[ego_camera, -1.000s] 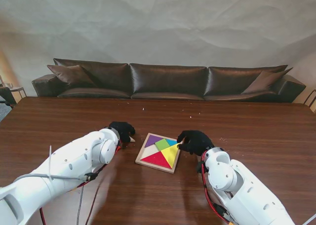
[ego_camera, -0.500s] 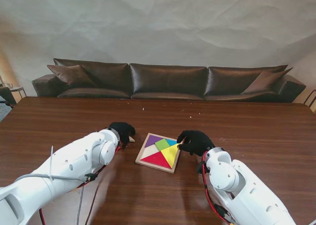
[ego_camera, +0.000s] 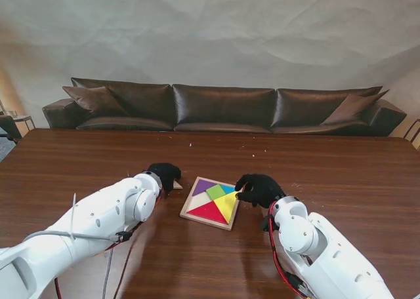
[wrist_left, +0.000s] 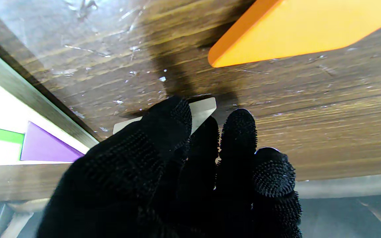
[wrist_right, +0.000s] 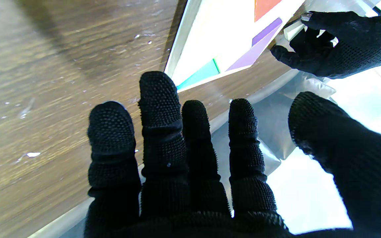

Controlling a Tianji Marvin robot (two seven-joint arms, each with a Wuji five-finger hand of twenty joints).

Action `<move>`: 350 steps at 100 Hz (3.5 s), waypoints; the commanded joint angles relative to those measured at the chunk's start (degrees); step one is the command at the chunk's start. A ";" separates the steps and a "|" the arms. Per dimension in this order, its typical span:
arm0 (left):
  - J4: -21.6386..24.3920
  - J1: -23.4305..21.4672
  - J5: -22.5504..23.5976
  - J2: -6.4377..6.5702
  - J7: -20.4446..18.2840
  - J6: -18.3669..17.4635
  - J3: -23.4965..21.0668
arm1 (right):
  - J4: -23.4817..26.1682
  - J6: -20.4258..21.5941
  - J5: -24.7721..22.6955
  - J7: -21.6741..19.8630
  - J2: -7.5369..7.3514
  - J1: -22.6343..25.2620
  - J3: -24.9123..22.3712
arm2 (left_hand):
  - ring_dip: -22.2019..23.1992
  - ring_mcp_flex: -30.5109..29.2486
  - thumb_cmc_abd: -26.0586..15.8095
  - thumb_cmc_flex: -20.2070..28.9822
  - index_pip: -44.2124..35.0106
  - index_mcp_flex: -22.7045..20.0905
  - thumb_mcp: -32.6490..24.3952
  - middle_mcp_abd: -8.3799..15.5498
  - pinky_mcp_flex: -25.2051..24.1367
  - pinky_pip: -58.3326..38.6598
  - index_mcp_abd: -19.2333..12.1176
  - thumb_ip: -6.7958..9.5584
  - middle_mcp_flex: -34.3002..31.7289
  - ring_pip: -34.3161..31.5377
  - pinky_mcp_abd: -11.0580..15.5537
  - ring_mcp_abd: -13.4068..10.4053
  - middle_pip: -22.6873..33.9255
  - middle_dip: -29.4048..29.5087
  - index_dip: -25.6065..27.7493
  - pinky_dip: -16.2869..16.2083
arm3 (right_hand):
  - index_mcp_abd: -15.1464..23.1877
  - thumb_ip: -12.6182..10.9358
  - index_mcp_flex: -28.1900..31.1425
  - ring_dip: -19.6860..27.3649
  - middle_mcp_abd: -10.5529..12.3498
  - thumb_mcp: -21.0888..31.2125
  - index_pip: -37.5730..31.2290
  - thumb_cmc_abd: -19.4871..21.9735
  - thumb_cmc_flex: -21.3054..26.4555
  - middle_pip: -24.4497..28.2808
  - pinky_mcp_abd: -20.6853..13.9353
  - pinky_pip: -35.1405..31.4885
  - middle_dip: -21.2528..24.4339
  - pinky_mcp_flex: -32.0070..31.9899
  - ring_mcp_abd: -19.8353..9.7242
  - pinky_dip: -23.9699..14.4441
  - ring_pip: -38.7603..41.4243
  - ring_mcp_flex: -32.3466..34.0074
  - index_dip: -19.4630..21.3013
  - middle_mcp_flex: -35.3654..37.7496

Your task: Assemble the tangram pieces into a square

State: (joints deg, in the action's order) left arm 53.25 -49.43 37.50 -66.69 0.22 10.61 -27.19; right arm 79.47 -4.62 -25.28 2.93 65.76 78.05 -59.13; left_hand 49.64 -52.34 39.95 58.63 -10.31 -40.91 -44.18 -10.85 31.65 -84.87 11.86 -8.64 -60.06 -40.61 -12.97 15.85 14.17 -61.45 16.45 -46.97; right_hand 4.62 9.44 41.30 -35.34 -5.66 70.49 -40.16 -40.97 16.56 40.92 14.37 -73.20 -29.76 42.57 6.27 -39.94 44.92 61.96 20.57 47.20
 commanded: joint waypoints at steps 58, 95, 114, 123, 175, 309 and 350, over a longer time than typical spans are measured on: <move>-3.41 -1.70 -1.19 -1.23 -0.03 -0.36 0.93 | -0.06 -0.19 0.46 -1.05 0.09 0.11 0.08 | -5.95 4.84 2.95 -2.33 -28.15 -17.75 -0.87 2.73 -5.30 0.04 -9.38 -2.15 -7.25 -0.08 -2.36 2.38 6.48 -4.06 4.78 -1.03 | -0.22 -0.27 0.80 -0.33 -1.04 0.45 -0.13 0.96 0.64 -0.65 -0.65 -2.55 0.73 -10.46 0.67 -1.39 0.96 -0.53 -0.85 -1.16; -4.67 -1.11 -1.83 -1.60 0.47 -1.98 1.16 | -0.39 -0.17 0.72 -1.22 0.11 -0.09 0.23 | -11.42 4.23 4.39 -2.82 -37.13 -21.07 -1.75 2.33 -3.41 9.43 -10.46 -2.37 -7.18 7.72 -2.20 1.72 9.46 -5.36 1.05 4.72 | -0.25 -0.32 0.83 -0.33 -1.10 0.30 -0.13 1.19 0.60 -0.63 -0.58 -2.59 0.73 -10.44 0.66 -1.39 0.99 -0.49 -0.85 -1.16; -5.73 -0.81 -2.53 -2.14 1.23 -2.85 1.35 | -0.51 -0.27 0.89 -1.31 0.12 -0.16 0.26 | -14.65 3.57 5.23 -2.13 -37.88 -21.28 -2.38 1.94 -1.04 15.19 -9.63 -2.25 -7.04 11.81 -0.97 0.57 10.61 -4.26 0.66 9.45 | -0.27 -0.35 0.82 -0.34 -1.08 0.20 -0.11 1.46 0.56 -0.63 -0.57 -2.60 0.73 -10.48 0.69 -1.40 1.00 -0.51 -0.85 -1.16; -6.20 -0.70 -3.03 -2.44 1.51 -3.19 1.34 | -0.27 -0.32 0.88 -1.44 0.07 0.01 0.11 | -16.09 3.89 6.19 -2.04 -38.37 -21.47 -2.87 1.20 -0.84 16.62 -9.42 -2.28 -7.01 13.42 -1.03 0.53 12.09 -3.42 0.74 11.00 | -0.31 -0.37 0.86 -0.34 -1.12 0.19 -0.10 1.47 0.56 -0.63 -0.61 -2.60 0.73 -10.50 0.73 -1.40 1.02 -0.50 -0.85 -1.19; -8.06 -0.32 -4.42 -3.53 2.71 -3.95 1.74 | 0.15 -0.61 1.15 -2.07 -0.05 0.20 -0.11 | -20.26 7.36 8.29 -2.31 -39.80 -21.76 -3.70 -1.30 -2.28 21.81 -8.77 -3.03 -4.93 16.58 -1.43 1.33 23.24 3.48 1.19 16.15 | -0.50 -0.48 0.85 -0.34 -1.15 0.02 -0.04 1.94 0.53 -0.62 -0.61 -2.69 0.74 -10.52 0.83 -1.42 1.05 -0.59 -0.85 -1.21; -14.05 -0.10 -8.05 -5.93 6.74 -10.25 0.95 | 0.61 -0.75 2.43 -3.07 -0.13 0.65 -0.51 | -2.17 -6.44 7.43 1.23 -45.17 -21.65 -5.24 -4.28 10.09 19.83 -8.39 0.01 -2.75 14.75 0.30 -1.77 30.53 -6.27 -4.61 15.28 | -0.67 -0.70 1.01 -0.27 -1.26 -0.31 -0.04 3.37 0.48 -0.53 -0.75 -2.84 0.78 -10.72 0.86 -1.45 1.25 -0.80 -0.83 -1.46; -11.50 -1.58 -8.41 -4.78 6.71 -11.11 -2.76 | 0.79 -0.72 2.57 -3.24 -0.17 0.83 -0.64 | -0.31 -8.78 7.57 1.77 -46.82 -22.36 -5.77 -4.67 11.85 19.64 -7.52 0.36 -3.05 14.84 0.69 -2.25 31.65 -7.99 -7.67 14.48 | -0.75 -0.76 0.93 -0.24 -1.32 -0.44 0.03 3.88 0.37 -0.49 -0.83 -2.93 0.79 -10.66 0.81 -1.41 1.32 -0.78 -0.85 -1.48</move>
State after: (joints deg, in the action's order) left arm 41.68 -48.61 28.49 -72.09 9.74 -0.64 -30.59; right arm 79.87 -5.27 -22.79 0.61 65.55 78.45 -59.80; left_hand 52.57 -53.15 50.53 55.49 -49.00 -57.52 -47.87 -13.39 41.04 -63.83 8.53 -11.07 -64.22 -25.27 -14.63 17.58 44.32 -68.24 7.66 -31.97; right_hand 3.85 9.44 41.30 -35.34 -5.78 70.49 -40.16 -38.22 16.65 40.92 14.37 -73.20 -29.76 42.54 6.71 -39.95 45.29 61.93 20.57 47.17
